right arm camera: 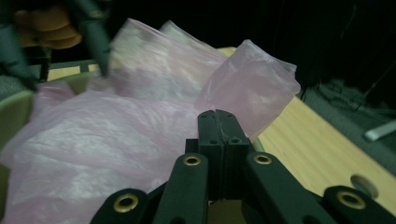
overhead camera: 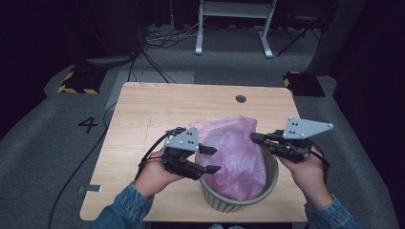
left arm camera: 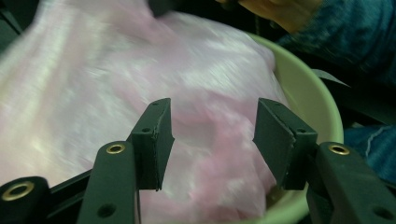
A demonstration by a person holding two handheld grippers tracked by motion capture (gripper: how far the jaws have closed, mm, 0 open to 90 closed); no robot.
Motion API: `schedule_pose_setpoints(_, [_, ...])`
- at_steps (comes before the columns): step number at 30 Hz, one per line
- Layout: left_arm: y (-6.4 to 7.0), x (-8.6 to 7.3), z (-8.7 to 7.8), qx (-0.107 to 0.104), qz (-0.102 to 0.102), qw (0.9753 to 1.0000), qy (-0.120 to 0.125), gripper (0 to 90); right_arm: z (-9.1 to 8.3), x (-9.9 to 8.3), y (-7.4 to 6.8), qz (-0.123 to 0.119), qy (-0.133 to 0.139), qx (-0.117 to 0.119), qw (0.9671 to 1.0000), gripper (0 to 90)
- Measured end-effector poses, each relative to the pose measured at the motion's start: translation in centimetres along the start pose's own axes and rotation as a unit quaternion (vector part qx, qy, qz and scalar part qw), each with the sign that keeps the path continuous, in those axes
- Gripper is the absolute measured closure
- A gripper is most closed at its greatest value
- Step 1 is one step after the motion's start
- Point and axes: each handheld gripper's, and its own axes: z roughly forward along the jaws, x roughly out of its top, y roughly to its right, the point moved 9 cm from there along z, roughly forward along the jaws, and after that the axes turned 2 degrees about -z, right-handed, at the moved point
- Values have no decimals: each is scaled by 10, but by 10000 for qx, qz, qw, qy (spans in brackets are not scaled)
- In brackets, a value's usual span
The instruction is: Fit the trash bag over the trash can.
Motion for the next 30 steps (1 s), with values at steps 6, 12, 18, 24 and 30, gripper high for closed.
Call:
schedule_pose_setpoints(6, [1, 17, 8, 53, 69, 9999, 107, 451, -2, 10, -37, -613, 107, 155, 9979, 893])
schedule_pose_setpoints(12, [2, 23, 19, 148, 117, 9998, 116, 565, 3, 9, -58, -734, 96, 330, 9967, 889])
schedule_pose_setpoints(18, [6, 24, 24, 282, 367, 9989, 92, 807, 6, 9, -62, -634, 143, 372, 9972, 862])
schedule_pose_setpoints(24, [5, 25, 23, 494, 454, 9974, 246, 895, -5, 16, -54, -607, 307, 243, 9974, 729])
schedule_pose_setpoints(30, [11, 26, 27, 326, 525, 9978, 255, 894, -15, 23, -33, -361, 373, 221, 9984, 588])
